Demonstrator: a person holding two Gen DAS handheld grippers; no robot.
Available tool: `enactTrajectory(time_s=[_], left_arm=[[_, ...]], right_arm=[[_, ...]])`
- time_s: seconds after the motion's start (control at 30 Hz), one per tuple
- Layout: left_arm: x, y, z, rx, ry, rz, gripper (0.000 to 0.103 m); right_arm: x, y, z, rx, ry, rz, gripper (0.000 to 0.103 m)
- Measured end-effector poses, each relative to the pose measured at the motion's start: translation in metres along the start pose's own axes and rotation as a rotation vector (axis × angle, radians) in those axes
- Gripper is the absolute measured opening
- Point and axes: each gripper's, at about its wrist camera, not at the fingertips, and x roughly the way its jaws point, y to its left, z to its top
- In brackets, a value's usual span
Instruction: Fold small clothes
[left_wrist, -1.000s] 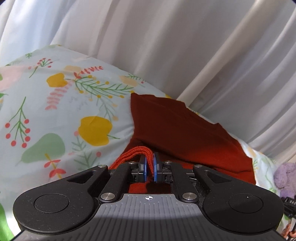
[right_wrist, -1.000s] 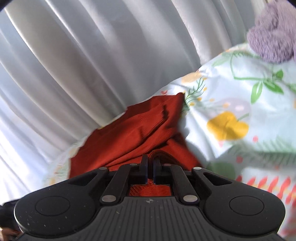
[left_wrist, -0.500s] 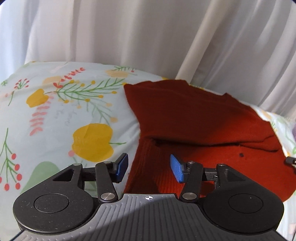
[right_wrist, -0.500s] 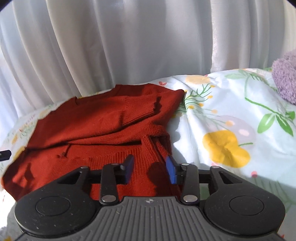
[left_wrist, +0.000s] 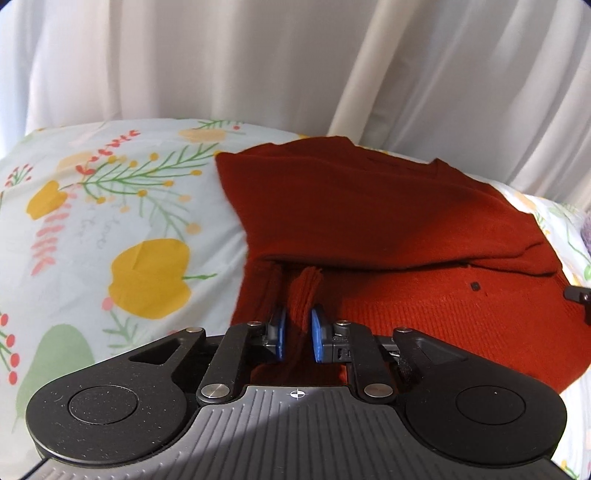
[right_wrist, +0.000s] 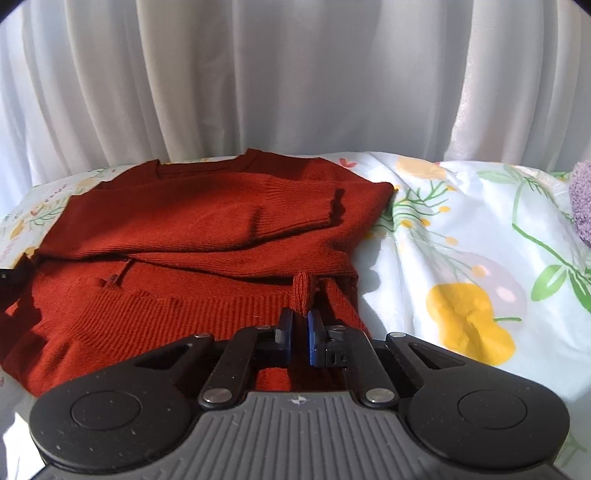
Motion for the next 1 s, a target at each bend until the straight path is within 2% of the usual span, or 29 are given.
enactTrajectory(time_s=[0.13, 0.17, 0.27, 0.33, 0.43, 0.5, 0.53, 0.63, 0.7, 0.77, 0.87, 1.0], left_arm=[[0.012, 0.003, 0.0, -0.013, 0.032, -0.01, 0.028], [0.014, 0.002, 0.0, -0.008, 0.031, -0.014, 0.028], [0.016, 0.003, 0.003, -0.008, 0.034, -0.016, 0.027], [0.016, 0.004, 0.004, -0.013, 0.036, -0.017, 0.013], [0.008, 0.008, 0.007, -0.057, 0.039, -0.041, 0.008], [-0.015, 0.009, 0.017, -0.089, -0.021, -0.097, 0.007], [-0.03, 0.01, 0.024, -0.093, -0.068, -0.128, 0.007], [-0.061, 0.016, 0.054, -0.12, -0.2, -0.179, 0.008], [-0.062, 0.025, 0.074, -0.16, -0.257, -0.169, 0.008], [-0.048, 0.032, 0.089, -0.189, -0.28, -0.13, 0.008], [-0.007, 0.039, 0.098, -0.206, -0.208, -0.109, 0.008], [0.042, 0.039, 0.078, -0.181, -0.058, -0.07, 0.012]], right_arm=[[0.006, -0.005, 0.001, -0.003, 0.019, -0.02, 0.01], [0.009, -0.008, 0.001, 0.01, 0.028, -0.025, 0.014], [0.014, -0.013, 0.001, 0.023, 0.035, -0.011, 0.014], [0.015, -0.011, 0.002, 0.012, 0.035, -0.011, 0.014], [0.015, -0.008, 0.003, 0.004, 0.036, -0.01, 0.006], [0.009, -0.006, 0.006, 0.02, 0.028, 0.005, 0.005], [0.001, -0.006, 0.01, 0.035, 0.009, 0.041, 0.005], [-0.028, -0.012, 0.032, 0.109, -0.099, 0.135, 0.005], [-0.037, -0.019, 0.052, 0.172, -0.166, 0.16, 0.005], [-0.034, -0.026, 0.071, 0.236, -0.213, 0.149, 0.005], [-0.009, -0.032, 0.09, 0.267, -0.22, 0.081, 0.006], [0.047, -0.035, 0.091, 0.231, -0.094, 0.033, 0.006]])
